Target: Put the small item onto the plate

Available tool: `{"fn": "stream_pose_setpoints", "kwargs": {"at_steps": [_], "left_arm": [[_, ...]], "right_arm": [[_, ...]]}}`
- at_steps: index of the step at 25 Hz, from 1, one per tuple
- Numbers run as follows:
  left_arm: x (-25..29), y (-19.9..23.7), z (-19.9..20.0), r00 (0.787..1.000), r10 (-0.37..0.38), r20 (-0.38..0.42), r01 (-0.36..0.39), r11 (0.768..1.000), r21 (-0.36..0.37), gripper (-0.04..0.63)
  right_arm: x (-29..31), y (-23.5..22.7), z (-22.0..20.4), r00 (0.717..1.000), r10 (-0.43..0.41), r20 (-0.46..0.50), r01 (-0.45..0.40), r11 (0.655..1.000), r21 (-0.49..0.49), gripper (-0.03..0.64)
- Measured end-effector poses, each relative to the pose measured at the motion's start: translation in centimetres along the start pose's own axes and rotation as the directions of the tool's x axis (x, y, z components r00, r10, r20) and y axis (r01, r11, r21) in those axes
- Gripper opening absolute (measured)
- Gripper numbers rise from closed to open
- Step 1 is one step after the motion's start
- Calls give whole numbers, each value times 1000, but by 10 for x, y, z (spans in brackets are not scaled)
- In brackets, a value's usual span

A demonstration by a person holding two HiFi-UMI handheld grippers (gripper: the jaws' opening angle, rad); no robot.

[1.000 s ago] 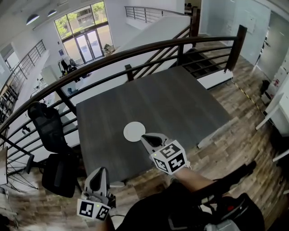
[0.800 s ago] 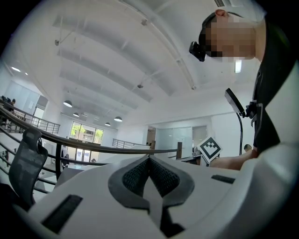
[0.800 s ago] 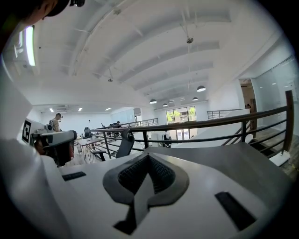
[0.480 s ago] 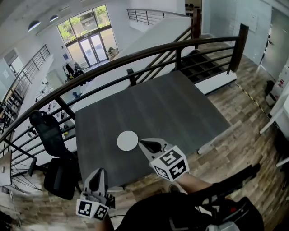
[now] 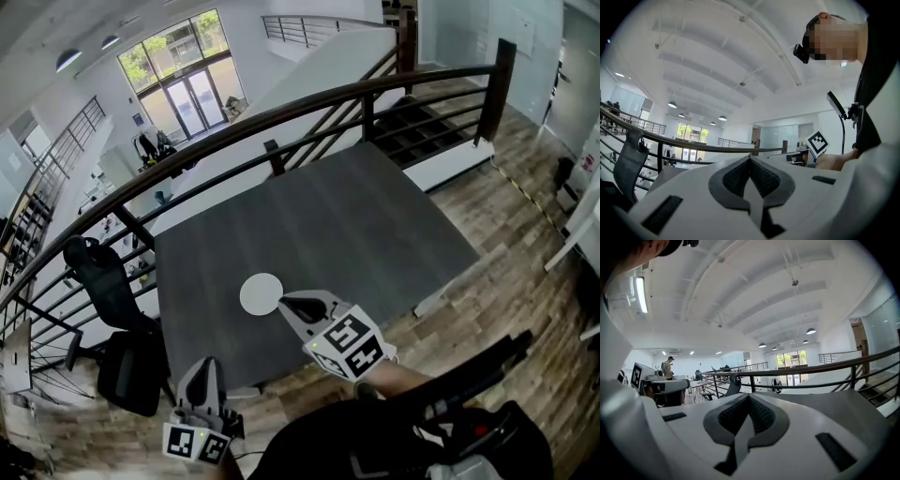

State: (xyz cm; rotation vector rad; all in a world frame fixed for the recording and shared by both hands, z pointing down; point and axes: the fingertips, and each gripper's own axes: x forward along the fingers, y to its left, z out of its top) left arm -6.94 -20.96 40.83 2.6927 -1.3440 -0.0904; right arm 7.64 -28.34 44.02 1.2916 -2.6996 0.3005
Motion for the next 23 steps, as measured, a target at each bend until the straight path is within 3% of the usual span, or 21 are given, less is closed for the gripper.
{"fn": "stream_pose_setpoints", "kwargs": {"at_steps": [23], "left_arm": [[-17,12,-1,1000,-7,0,7,1000,-5,3]], "right_arm": [[10,18,-2,1000,-3,-4,3,1000,-1,0]]}}
